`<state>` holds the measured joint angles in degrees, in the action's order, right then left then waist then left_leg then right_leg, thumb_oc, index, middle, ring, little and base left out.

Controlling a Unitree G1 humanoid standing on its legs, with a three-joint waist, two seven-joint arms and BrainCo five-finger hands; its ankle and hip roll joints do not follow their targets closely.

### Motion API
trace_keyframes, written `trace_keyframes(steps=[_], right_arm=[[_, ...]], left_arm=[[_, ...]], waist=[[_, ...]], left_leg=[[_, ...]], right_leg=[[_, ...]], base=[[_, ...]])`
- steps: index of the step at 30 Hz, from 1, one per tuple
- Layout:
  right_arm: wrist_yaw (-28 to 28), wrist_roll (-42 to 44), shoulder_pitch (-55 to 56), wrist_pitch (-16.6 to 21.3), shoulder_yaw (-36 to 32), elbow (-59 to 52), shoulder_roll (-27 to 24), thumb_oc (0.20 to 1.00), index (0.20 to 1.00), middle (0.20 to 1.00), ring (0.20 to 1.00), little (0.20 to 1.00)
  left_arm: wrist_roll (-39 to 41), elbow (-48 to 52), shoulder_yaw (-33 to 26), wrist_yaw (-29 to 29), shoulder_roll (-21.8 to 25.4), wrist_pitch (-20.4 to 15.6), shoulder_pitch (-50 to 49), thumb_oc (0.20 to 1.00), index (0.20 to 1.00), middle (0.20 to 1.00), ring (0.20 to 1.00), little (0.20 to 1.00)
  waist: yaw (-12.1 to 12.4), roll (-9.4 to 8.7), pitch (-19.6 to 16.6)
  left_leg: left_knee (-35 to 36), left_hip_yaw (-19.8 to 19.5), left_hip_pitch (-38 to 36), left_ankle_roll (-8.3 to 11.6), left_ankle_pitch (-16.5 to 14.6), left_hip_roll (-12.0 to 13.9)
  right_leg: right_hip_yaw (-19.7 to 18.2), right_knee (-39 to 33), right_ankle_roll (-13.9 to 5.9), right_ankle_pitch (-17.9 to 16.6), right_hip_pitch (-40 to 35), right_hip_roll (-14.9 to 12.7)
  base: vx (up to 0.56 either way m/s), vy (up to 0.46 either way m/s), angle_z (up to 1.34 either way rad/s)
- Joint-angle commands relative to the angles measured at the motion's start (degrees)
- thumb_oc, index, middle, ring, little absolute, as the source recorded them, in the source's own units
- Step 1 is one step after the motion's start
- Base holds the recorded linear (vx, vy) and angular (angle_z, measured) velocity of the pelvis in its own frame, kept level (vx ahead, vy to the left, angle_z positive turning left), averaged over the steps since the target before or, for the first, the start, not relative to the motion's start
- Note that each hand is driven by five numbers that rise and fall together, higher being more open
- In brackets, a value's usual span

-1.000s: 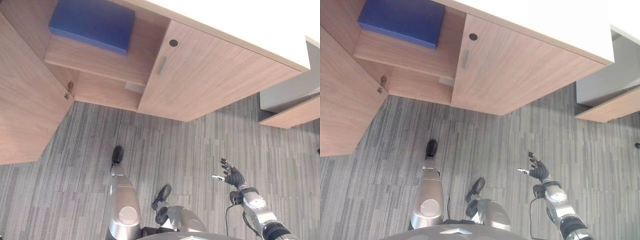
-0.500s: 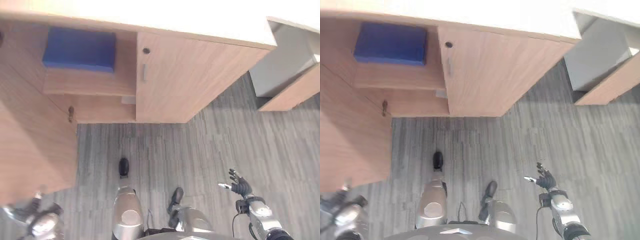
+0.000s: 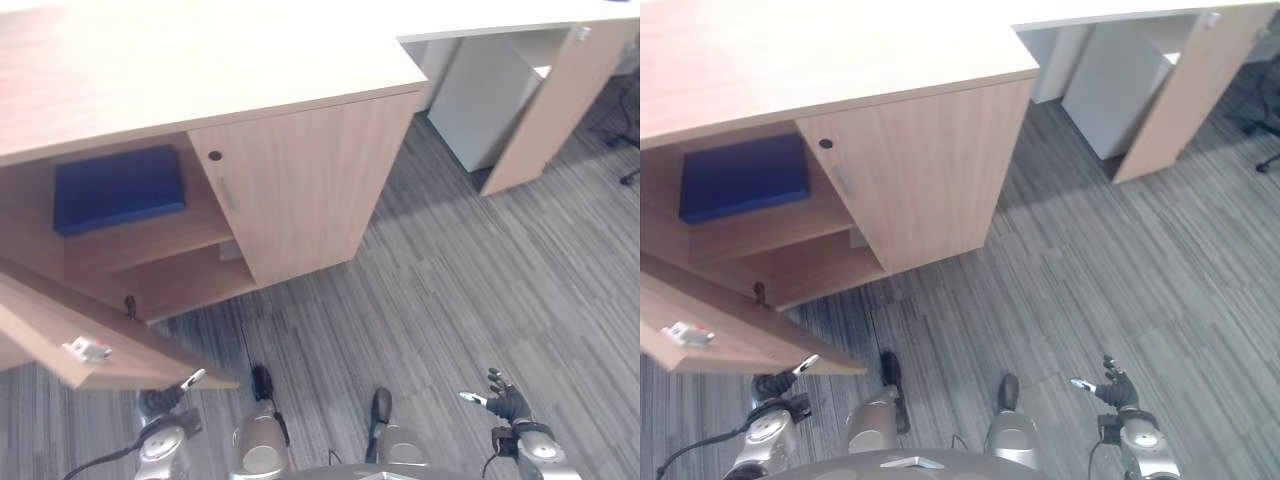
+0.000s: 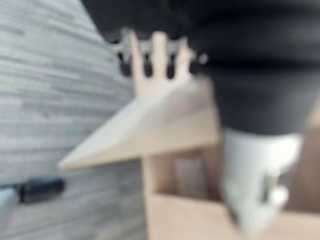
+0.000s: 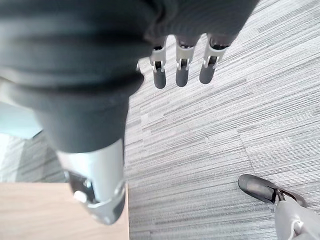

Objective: Put the empty folder in the office cabinet

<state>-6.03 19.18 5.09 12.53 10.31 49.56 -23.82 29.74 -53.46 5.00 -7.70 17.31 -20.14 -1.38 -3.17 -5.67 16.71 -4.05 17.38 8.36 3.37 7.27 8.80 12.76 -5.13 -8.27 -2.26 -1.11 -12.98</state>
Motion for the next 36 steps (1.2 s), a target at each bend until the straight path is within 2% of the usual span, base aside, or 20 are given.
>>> trace_keyframes(steps=[1, 5, 10, 19, 21, 24, 25, 27, 29, 30, 31, 32, 33, 34, 36], right_arm=[[0.59, -0.92, -4.57, 1.57, -1.59, -0.40, -4.36, 1.000, 1.000, 1.000, 1.000, 1.000], [0.02, -1.67, -4.53, 1.35, -0.96, -0.57, -4.87, 1.000, 1.000, 1.000, 1.000, 1.000], [-0.07, -2.34, -4.60, 1.04, 0.61, -1.48, -5.15, 1.000, 1.000, 1.000, 1.000, 1.000], [1.59, -2.14, -4.47, 1.54, 2.79, -1.65, -4.34, 1.000, 1.000, 1.000, 1.000, 1.000], [1.37, -2.21, -4.62, 2.14, 3.09, -1.30, -3.97, 1.000, 1.000, 1.000, 1.000, 1.000], [1.55, -2.56, -4.83, 2.11, 3.57, -1.80, -3.25, 1.000, 1.000, 1.000, 1.000, 1.000], [1.55, -2.56, -4.83, 2.11, 3.57, -1.80, -3.25, 1.000, 1.000, 1.000, 1.000, 1.000], [1.47, -3.16, -4.88, 0.89, 3.71, -2.57, -2.45, 1.000, 1.000, 1.000, 1.000, 1.000], [1.28, -3.58, -4.41, 0.11, 3.58, -2.18, -1.14, 1.000, 1.000, 1.000, 1.000, 1.000], [1.21, -3.43, -4.00, -0.05, 3.51, -1.71, -0.53, 1.000, 1.000, 1.000, 1.000, 1.000], [1.21, -3.43, -4.00, -0.05, 3.51, -1.71, -0.53, 1.000, 1.000, 1.000, 1.000, 1.000], [-0.27, -4.37, -3.18, -0.12, 3.42, -0.54, 0.90, 1.000, 1.000, 1.000, 1.000, 1.000], [-0.27, -4.37, -3.18, -0.12, 3.42, -0.54, 0.90, 1.000, 1.000, 1.000, 1.000, 1.000], [-0.56, -4.35, -3.56, -0.22, 3.60, 0.88, 1.82, 1.000, 1.000, 1.000, 1.000, 1.000], [-1.07, -3.96, -4.20, -0.31, 3.83, 1.33, 2.00, 1.000, 1.000, 1.000, 1.000, 1.000]], left_arm=[[0.89, 0.82, -1.27, 0.71, 8.79, -3.41, 15.44, 1.000, 1.000, 1.000, 1.000, 1.000], [1.81, -0.24, -0.37, -0.06, 8.84, -3.91, 18.16, 1.000, 1.000, 1.000, 1.000, 1.000], [3.42, -1.41, -0.37, -0.97, 11.31, -2.66, 23.83, 1.000, 1.000, 1.000, 1.000, 1.000], [6.53, -3.84, -1.61, -4.98, 14.57, -0.88, 30.46, 1.000, 1.000, 1.000, 1.000, 1.000], [5.82, -4.55, -1.62, -4.21, 15.04, 1.20, 30.55, 1.000, 1.000, 1.000, 1.000, 1.000], [5.00, -4.51, -1.05, -0.10, 14.02, 5.15, 28.02, 1.000, 1.000, 1.000, 1.000, 1.000], [5.00, -4.51, -1.05, -0.10, 14.02, 5.15, 28.02, 1.000, 1.000, 1.000, 1.000, 1.000], [4.55, -4.24, 0.07, 0.91, 11.28, 6.43, 24.37, 1.000, 1.000, 1.000, 1.000, 1.000], [3.29, -4.58, 2.43, 2.42, 6.93, 8.23, 19.32, 1.000, 1.000, 1.000, 1.000, 1.000], [1.73, -5.56, 3.61, 3.58, 5.02, 7.88, 17.31, 1.000, 1.000, 1.000, 1.000, 1.000], [1.73, -5.56, 3.61, 3.58, 5.02, 7.88, 17.31, 1.000, 1.000, 1.000, 1.000, 1.000], [0.80, -7.43, 6.03, 7.34, 1.54, 10.98, 13.03, 1.000, 1.000, 1.000, 1.000, 1.000], [0.80, -7.43, 6.03, 7.34, 1.54, 10.98, 13.03, 1.000, 1.000, 1.000, 1.000, 1.000], [0.14, -8.27, 7.11, 9.00, -0.46, 11.98, 9.24, 1.000, 1.000, 1.000, 1.000, 1.000], [0.39, -8.86, 7.40, 9.65, -1.16, 12.37, 7.48, 1.000, 1.000, 1.000, 1.000, 1.000]], waist=[[-2.32, 3.10, 0.69], [-3.79, 3.33, -0.02], [-5.40, 3.72, -0.45], [-6.36, 3.94, -0.49], [-6.11, 4.00, -0.46], [-5.06, 4.21, -0.29], [-5.06, 4.21, -0.29], [-4.28, 4.51, -0.28], [-4.02, 5.05, -0.57], [-4.25, 5.26, -0.95], [-4.25, 5.26, -0.95], [-4.14, 5.55, -2.09], [-4.14, 5.55, -2.09], [-2.93, 5.76, -2.58], [-2.09, 5.96, -2.64]], left_leg=[[7.26, 2.26, -10.55, -0.56, -7.83, -1.55], [7.33, 3.32, -11.34, -0.53, -7.93, -1.71], [7.67, 4.61, -11.92, -0.67, -8.07, -2.14], [7.77, 5.14, -12.23, -1.14, -8.58, -2.79], [7.72, 4.85, -12.24, -1.29, -8.77, -2.91], [7.84, 4.47, -12.22, -1.42, -8.71, -3.03], [7.84, 4.47, -12.22, -1.42, -8.71, -3.03], [8.19, 3.55, -12.27, -1.82, -8.60, -3.17], [8.54, 0.43, -11.57, -2.79, -7.88, -3.33], [8.90, -1.45, -11.62, -2.97, -7.90, -3.57], [8.90, -1.45, -11.62, -2.97, -7.90, -3.57], [9.05, -4.54, -11.37, -2.71, -7.69, -3.88], [9.05, -4.54, -11.37, -2.71, -7.69, -3.88], [9.05, -6.28, -10.71, -1.94, -6.71, -3.61], [9.05, -6.83, -9.97, -1.30, -5.78, -3.11]], right_leg=[[0.97, 6.24, 0.68, 2.85, 0.84, 4.65], [-0.02, 6.19, 0.48, 2.78, 0.69, 4.44], [-0.74, 6.19, -0.01, 2.49, 1.00, 3.89], [-1.14, 6.59, -0.90, 2.07, 1.42, 2.86], [-1.03, 6.62, -1.17, 1.96, 1.33, 2.63], [0.19, 6.66, -1.70, 1.54, 1.11, 1.90], [0.19, 6.66, -1.70, 1.54, 1.11, 1.90], [0.52, 7.72, -1.73, 2.03, 1.02, 1.64], [-2.17, 9.22, -0.02, 3.09, 1.56, 3.71], [-4.04, 10.02, 0.85, 4.23, 1.44, 5.11], [-4.04, 10.02, 0.85, 4.23, 1.44, 5.11], [-5.79, 10.11, 2.54, 5.99, 0.44, 7.75], [-5.79, 10.11, 2.54, 5.99, 0.44, 7.75], [-5.29, 9.40, 3.79, 6.63, -0.61, 9.23], [-4.69, 8.97, 4.44, 6.84, -0.88, 9.83]], base=[[0.09, 0.091, -0.09], [0.09, 0.079, -0.22], [0.05, 0.069, -0.20], [0.01, 0.015, -0.05], [-0.02, -0.041, -0.01], [-0.06, -0.088, 0.00], [-0.05, -0.077, -0.04], [-0.08, -0.159, -0.08], [-0.12, -0.280, 0.15], [-0.07, -0.175, 0.24], [-0.06, -0.367, 0.61], [-0.07, -0.280, 0.44], [-0.16, -0.528, 1.22], [-0.11, -0.274, 1.13], [-0.17, -0.298, 0.94]])
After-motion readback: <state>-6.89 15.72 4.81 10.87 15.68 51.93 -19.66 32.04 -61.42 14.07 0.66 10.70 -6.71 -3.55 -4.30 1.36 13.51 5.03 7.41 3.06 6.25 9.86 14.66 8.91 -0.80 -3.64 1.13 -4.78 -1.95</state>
